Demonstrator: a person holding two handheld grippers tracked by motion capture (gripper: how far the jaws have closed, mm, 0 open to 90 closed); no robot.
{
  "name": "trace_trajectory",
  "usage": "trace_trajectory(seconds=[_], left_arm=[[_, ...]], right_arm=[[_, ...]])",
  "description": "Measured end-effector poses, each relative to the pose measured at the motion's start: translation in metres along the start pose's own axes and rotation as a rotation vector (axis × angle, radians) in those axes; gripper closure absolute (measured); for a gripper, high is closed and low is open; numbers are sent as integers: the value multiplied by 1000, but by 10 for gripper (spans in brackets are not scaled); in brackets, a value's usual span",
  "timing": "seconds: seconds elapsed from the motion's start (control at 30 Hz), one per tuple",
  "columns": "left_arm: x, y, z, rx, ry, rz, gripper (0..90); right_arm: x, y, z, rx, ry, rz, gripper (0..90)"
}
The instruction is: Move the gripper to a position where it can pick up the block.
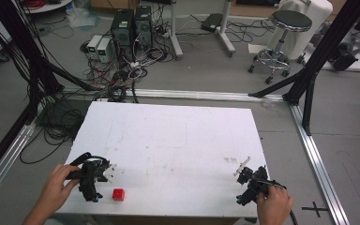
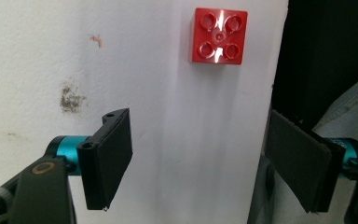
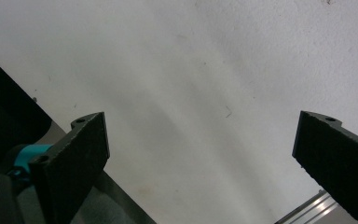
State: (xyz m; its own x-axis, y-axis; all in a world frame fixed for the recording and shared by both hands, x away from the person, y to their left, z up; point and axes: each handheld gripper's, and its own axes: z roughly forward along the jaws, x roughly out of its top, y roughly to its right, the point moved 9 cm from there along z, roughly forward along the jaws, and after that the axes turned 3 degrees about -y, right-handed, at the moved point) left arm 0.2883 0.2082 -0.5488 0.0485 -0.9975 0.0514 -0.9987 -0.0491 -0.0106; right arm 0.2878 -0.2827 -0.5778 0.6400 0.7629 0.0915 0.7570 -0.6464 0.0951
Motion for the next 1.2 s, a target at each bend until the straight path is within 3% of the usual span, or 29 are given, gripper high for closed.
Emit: trace_trajectory(seconds=[0.6,1.2], left_arm=[[20,4,0,-10,14,19,236],[33,7,18,-17,-4,19,237]], right_arm=[[2,-1,1,-1,-5,-2,29],[2,-1,2,2,-7,-3,29]])
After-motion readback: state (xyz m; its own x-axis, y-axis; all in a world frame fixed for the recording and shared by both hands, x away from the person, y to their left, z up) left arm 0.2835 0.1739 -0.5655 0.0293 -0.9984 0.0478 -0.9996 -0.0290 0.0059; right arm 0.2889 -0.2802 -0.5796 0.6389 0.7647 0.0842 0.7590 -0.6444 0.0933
